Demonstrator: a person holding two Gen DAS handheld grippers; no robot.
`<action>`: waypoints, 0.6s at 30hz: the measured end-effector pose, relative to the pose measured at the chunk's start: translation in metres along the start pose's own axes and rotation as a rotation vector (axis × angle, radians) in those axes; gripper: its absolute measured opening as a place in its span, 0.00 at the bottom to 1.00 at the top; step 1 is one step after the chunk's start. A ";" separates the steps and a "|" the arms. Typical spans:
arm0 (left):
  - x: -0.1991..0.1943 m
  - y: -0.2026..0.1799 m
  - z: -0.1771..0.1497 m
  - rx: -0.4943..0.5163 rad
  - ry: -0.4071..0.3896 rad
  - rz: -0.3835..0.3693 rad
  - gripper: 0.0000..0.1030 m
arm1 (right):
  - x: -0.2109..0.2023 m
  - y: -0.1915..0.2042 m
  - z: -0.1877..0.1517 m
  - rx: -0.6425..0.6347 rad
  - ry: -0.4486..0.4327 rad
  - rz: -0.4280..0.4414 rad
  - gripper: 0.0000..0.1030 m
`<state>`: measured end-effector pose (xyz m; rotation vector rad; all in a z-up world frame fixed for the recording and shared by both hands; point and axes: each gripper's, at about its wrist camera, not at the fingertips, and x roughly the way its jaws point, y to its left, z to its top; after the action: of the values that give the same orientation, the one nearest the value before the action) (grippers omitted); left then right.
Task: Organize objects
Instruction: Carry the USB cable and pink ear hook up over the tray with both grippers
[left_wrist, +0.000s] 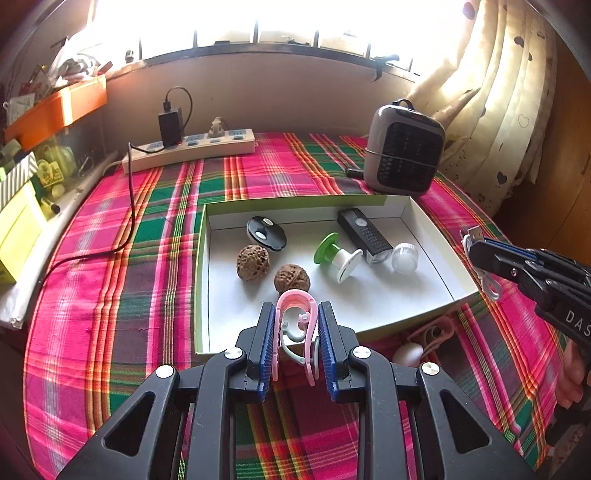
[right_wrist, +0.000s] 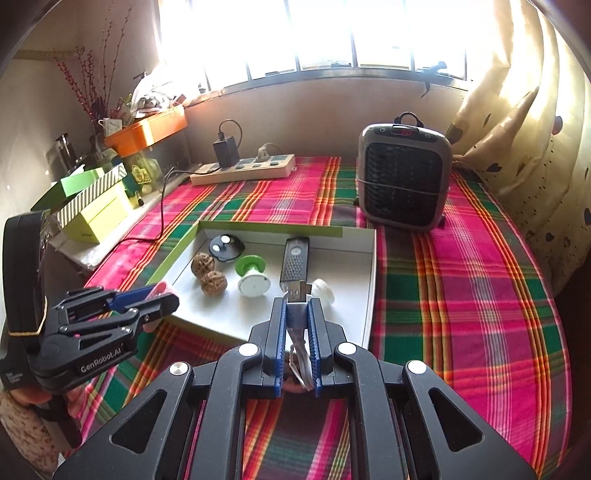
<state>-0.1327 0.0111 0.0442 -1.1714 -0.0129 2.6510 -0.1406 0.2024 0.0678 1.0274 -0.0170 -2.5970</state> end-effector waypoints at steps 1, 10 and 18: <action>0.002 0.002 0.001 -0.006 0.002 0.006 0.21 | 0.002 0.000 0.003 0.000 0.000 0.001 0.12; 0.018 0.014 0.009 -0.018 0.010 0.028 0.21 | 0.029 -0.007 0.026 0.003 0.018 -0.014 0.12; 0.036 0.021 0.011 -0.032 0.039 0.035 0.21 | 0.055 -0.016 0.040 0.038 0.056 -0.014 0.12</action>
<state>-0.1685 -0.0003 0.0231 -1.2437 -0.0281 2.6671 -0.2093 0.1954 0.0585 1.1169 -0.0457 -2.5883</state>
